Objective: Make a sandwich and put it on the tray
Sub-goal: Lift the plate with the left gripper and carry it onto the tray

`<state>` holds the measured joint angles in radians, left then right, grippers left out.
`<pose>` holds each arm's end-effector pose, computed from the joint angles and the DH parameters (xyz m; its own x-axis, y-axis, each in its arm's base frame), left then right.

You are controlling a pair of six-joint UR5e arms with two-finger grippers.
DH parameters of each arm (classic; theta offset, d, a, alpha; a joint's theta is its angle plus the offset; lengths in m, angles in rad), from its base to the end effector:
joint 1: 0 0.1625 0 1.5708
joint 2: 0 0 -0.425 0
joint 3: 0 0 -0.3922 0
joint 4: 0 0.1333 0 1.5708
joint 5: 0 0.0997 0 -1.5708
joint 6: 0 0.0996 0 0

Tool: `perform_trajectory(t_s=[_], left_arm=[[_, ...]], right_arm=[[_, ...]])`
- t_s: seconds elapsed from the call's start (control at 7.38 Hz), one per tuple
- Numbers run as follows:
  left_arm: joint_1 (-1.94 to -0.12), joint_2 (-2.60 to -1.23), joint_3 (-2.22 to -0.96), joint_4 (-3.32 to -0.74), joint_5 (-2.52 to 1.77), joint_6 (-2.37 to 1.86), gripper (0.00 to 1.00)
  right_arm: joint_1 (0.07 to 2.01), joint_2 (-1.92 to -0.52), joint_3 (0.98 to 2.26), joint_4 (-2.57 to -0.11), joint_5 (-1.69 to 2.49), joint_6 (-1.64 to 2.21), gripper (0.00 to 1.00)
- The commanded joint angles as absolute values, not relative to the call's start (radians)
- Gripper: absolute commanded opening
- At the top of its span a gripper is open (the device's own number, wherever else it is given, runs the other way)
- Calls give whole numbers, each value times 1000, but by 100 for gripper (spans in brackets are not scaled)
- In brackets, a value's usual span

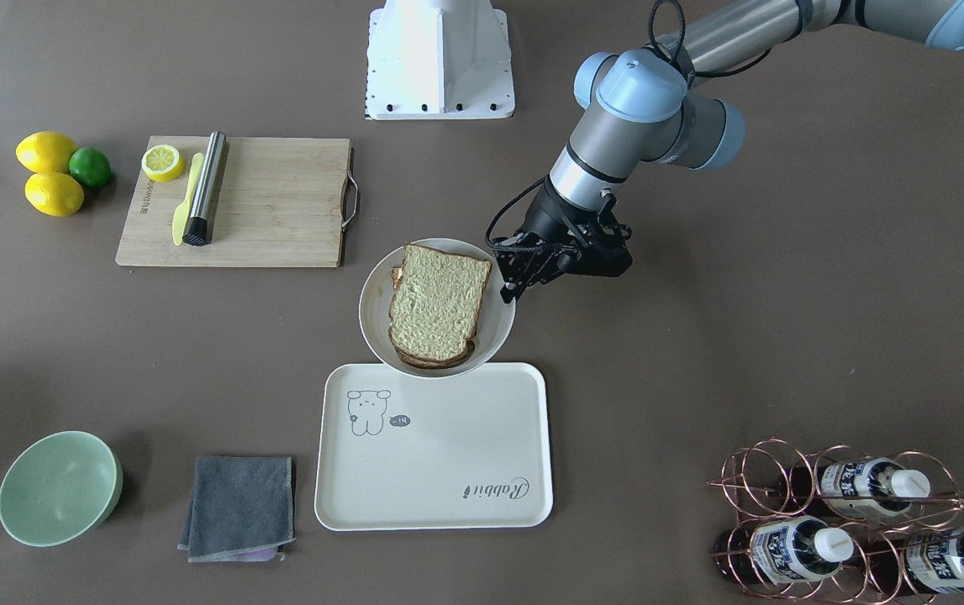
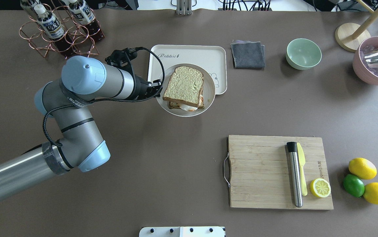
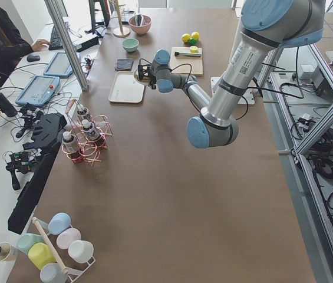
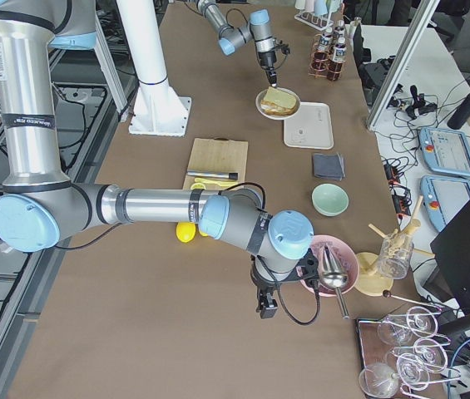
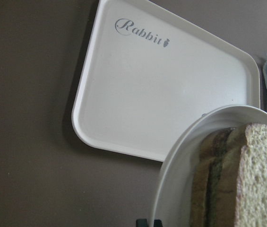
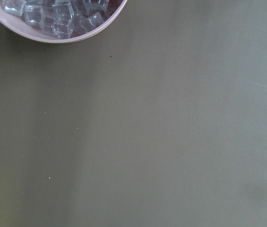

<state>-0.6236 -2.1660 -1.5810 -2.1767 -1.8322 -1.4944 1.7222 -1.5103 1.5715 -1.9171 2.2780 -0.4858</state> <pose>0.4940 -0.4879 0.2317 0.3128 -0.1342 -0.9403 0.3449 0.9385 -0.0192 0.1419 -0.4756 0.6634 0.7077 -0.1818 0.6827 0.2100 0.9768 0.0424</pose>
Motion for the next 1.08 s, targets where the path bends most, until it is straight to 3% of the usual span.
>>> perform_trajectory(t_s=[0.0, 0.41, 0.95], left_arm=[[-652, -2229, -1505, -2177, -1824, -1654, 0], [-649, -2322, -1356, -2197, -1727, -1799, 0], [-649, -2347, -1302, -2197, -1698, -1822, 0]], right_arm=[[1738, -1537, 1566, -1864, 2279, -485, 100], [1747, -1531, 1566, -1859, 2279, -479, 100], [1746, -1523, 1559, -1803, 2279, -454, 100]])
